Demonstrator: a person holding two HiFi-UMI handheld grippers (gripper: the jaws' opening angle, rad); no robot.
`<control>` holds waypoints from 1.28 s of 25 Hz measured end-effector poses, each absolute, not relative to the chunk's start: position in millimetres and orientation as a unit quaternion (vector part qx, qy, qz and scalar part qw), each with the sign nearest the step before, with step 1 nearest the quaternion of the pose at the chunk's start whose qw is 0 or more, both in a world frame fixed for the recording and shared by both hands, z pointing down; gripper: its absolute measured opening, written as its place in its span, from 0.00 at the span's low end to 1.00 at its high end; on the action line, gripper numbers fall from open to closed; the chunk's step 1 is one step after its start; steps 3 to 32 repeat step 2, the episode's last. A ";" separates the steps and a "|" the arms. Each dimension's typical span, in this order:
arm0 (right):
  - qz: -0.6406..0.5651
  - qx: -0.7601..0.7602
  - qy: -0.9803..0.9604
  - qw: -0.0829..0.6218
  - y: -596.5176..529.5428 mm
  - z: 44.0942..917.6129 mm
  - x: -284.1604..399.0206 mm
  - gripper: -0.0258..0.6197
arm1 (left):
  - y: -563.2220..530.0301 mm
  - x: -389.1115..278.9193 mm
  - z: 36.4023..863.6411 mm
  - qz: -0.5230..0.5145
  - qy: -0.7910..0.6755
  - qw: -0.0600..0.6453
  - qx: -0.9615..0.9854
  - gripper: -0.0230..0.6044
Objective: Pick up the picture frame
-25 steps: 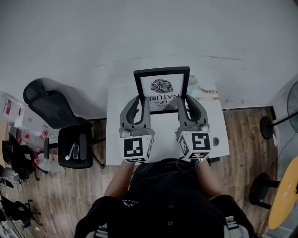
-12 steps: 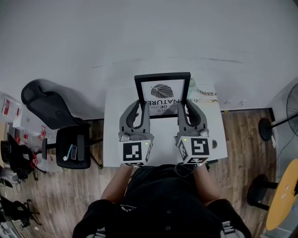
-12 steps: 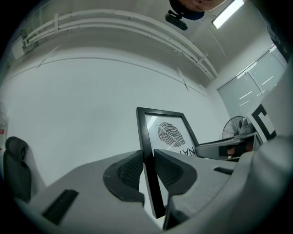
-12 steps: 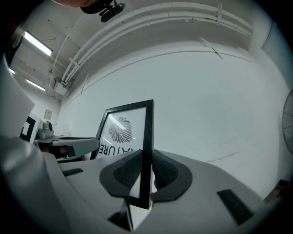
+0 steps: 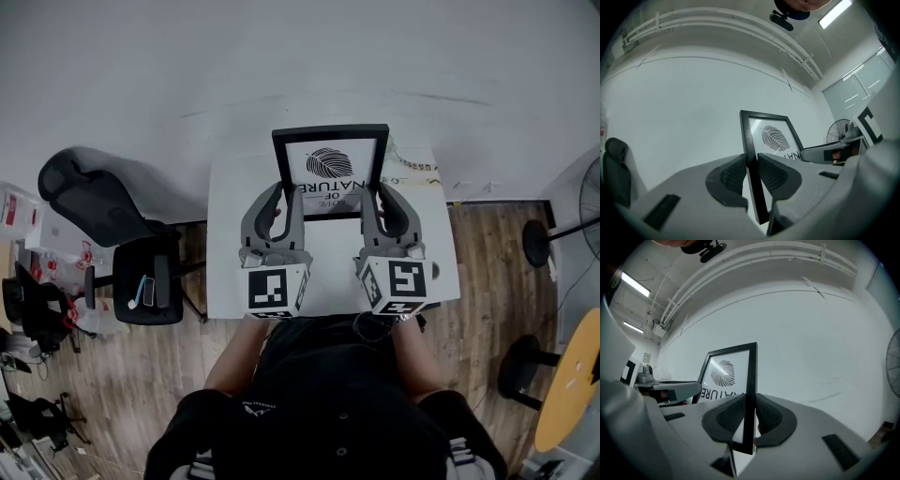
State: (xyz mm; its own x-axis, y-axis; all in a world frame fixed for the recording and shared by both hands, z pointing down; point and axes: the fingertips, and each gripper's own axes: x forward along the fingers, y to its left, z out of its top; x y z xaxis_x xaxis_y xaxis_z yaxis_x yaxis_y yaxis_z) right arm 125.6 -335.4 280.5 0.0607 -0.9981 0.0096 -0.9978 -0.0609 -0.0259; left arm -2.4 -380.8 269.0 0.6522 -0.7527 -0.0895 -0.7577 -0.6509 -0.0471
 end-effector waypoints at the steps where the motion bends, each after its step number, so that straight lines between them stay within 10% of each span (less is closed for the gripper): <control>1: -0.012 -0.727 0.686 0.005 -337.9 281.1 126.6 0.14 | -383.1 -1.5 270.1 0.031 0.416 0.039 -0.908 0.16; 32: -0.012 -0.726 0.687 0.004 -340.6 281.6 127.7 0.14 | -385.6 -0.6 271.2 0.032 0.417 0.037 -0.907 0.16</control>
